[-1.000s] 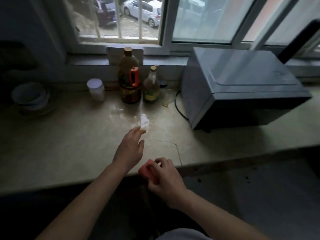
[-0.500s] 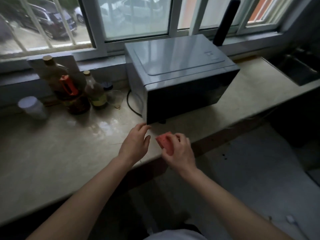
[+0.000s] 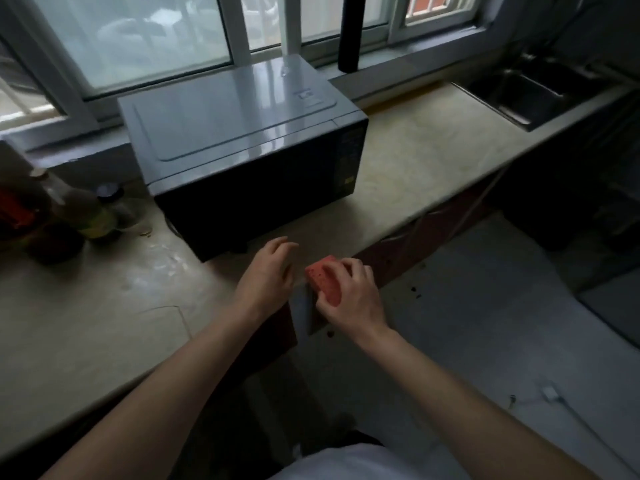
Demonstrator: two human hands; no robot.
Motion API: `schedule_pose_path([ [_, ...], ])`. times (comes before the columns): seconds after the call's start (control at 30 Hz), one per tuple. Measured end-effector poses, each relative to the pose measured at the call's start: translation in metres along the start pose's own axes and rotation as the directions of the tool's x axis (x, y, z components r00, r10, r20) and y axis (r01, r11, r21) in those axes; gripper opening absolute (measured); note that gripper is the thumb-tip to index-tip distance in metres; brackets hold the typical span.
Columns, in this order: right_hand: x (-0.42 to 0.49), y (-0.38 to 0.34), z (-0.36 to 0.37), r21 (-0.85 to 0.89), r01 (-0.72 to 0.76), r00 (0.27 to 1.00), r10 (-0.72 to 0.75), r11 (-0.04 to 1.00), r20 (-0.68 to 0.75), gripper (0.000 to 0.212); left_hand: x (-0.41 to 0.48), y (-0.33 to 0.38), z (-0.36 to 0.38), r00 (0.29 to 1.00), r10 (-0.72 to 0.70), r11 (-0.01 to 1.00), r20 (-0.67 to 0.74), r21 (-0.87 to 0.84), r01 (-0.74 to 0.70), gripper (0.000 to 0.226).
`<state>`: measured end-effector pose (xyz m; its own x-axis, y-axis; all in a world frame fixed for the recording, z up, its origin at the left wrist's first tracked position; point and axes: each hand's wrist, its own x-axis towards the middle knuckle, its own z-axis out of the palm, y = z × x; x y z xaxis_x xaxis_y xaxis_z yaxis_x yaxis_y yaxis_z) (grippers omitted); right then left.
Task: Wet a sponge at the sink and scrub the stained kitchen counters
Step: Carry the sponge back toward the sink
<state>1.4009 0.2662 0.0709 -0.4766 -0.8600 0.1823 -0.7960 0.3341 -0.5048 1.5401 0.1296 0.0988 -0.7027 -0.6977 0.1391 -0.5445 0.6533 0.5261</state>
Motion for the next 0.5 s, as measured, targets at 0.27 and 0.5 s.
schedule_pose_path([
  [0.27, -0.006, 0.069, -0.031, -0.019, -0.056, 0.998, 0.056, 0.998, 0.001, 0.055, 0.033, 0.05, 0.051, 0.997, 0.051, 0.999, 0.056, 0.011, -0.052, 0.039],
  [0.5, -0.003, 0.113, -0.059, 0.011, -0.179, 0.98, 0.18, 0.984, -0.085, 0.05, 0.07, 0.09, 0.078, 0.981, 0.126, 0.99, 0.145, 0.043, -0.134, 0.04],
])
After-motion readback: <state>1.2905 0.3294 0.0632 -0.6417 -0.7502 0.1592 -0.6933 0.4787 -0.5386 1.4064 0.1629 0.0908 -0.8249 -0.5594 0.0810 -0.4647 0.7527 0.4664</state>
